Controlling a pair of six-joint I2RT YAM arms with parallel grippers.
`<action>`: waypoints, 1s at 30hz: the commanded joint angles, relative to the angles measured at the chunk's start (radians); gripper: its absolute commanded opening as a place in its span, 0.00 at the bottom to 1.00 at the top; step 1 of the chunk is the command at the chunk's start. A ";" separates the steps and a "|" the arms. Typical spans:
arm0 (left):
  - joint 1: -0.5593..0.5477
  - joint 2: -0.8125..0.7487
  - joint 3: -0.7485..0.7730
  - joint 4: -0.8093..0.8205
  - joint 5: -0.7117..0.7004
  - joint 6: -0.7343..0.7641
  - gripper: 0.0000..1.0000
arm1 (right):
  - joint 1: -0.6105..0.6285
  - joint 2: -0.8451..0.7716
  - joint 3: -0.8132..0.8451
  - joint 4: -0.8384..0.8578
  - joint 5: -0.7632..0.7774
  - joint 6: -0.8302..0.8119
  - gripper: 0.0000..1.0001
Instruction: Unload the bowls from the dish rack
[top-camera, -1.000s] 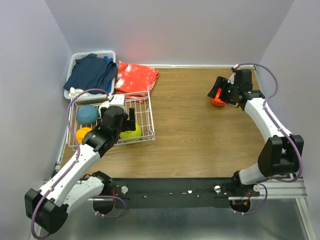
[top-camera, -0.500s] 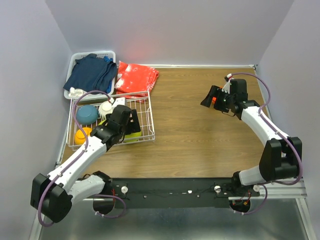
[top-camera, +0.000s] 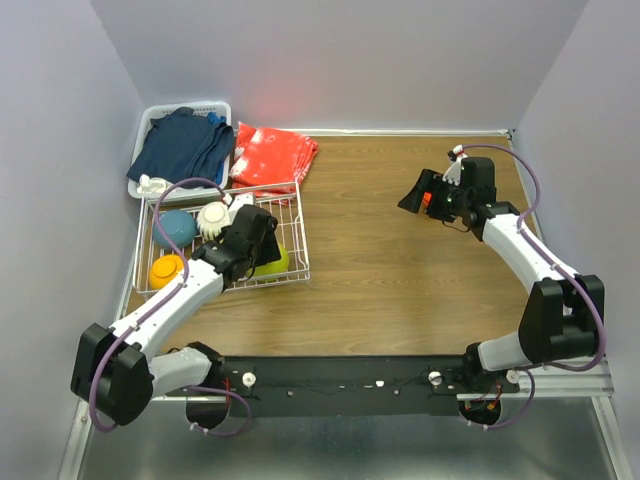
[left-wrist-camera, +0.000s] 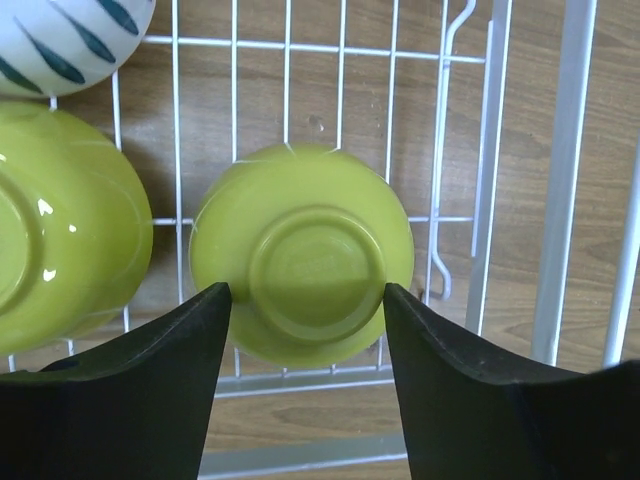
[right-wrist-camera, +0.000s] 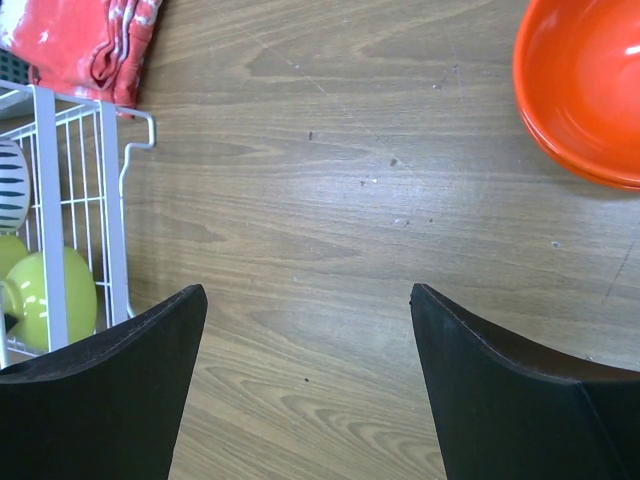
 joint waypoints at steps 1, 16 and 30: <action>0.009 0.086 0.069 0.064 -0.062 0.003 0.69 | 0.004 -0.027 -0.016 0.020 -0.046 0.002 0.90; 0.113 0.217 0.200 0.237 0.001 0.030 0.70 | 0.003 -0.047 -0.039 0.029 -0.053 0.003 0.90; 0.272 -0.010 -0.093 0.340 0.197 -0.077 0.99 | 0.006 -0.048 -0.039 0.040 -0.073 0.008 0.90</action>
